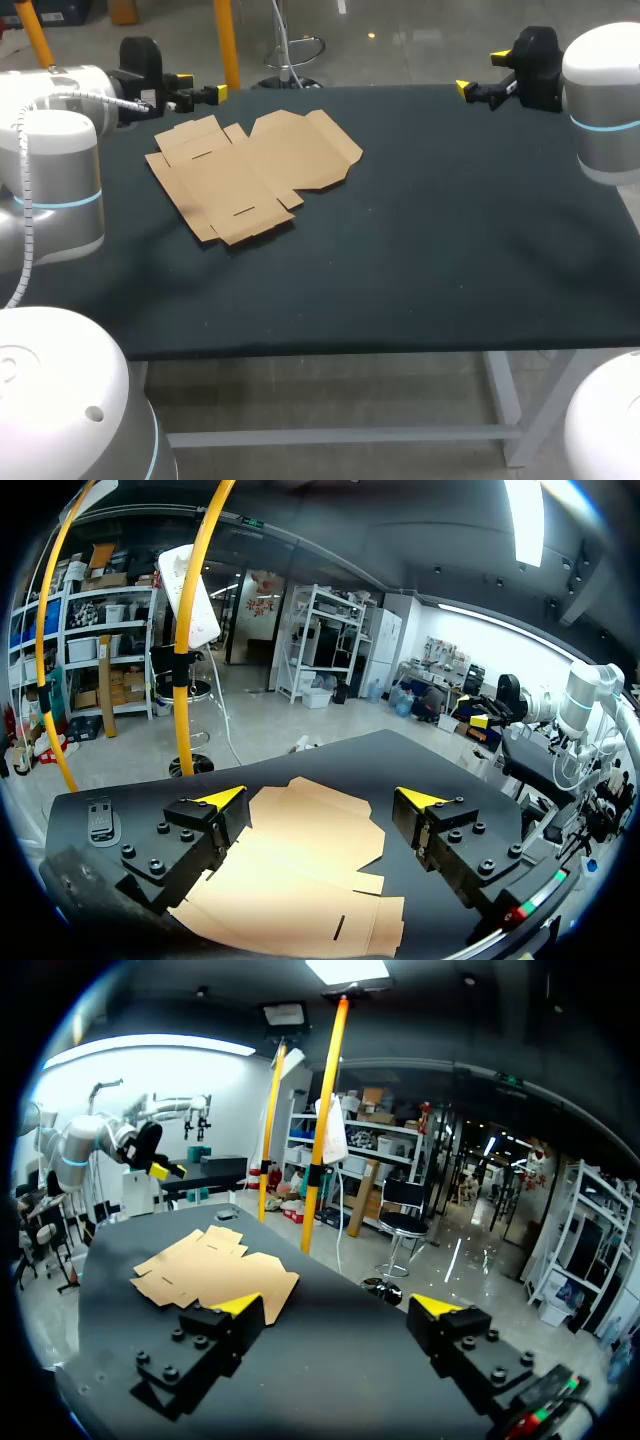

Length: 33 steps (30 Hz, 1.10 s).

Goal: Assemble the packaging by folding the flat box into shape, placing the metal phone stand inside, and closing the box properly

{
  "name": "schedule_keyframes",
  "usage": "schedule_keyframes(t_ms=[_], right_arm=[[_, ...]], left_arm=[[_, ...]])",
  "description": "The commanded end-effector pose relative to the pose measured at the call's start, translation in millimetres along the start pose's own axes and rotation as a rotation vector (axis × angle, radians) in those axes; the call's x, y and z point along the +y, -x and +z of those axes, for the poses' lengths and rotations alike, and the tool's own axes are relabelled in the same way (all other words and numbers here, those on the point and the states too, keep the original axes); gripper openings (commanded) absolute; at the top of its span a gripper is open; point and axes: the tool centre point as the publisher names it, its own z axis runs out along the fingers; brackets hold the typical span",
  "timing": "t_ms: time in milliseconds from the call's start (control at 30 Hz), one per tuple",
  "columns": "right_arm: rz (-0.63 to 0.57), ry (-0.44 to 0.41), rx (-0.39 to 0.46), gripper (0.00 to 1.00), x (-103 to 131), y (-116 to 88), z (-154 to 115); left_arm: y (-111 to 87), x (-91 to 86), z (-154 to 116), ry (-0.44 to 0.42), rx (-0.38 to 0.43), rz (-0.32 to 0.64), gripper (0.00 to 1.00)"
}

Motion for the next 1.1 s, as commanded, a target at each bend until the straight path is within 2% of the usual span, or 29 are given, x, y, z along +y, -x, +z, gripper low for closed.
schedule_keyframes(t_ms=[33, 933, 1067, 1100], right_arm=[[0.0, 0.002, -0.001, 1.0, -0.3, -0.6, -0.5], [0.0, 0.002, -0.001, 1.0, -0.3, -0.6, -0.5], [0.038, -0.033, -0.003, 1.0, -3.1, 1.6, -0.5], [0.044, -0.021, 0.024, 1.0, -4.0, 1.7, -2.4]], left_arm=[[-0.3, 0.0, 0.4, 0.0, -0.002, 0.0, 1.0], [-0.3, 0.0, 0.4, 0.0, -0.002, 0.0, 1.0], [-5.6, -0.3, 4.5, 0.035, 0.027, 0.01, 1.0], [-7.3, -0.2, 3.9, 0.041, 0.038, 0.006, 1.0]])
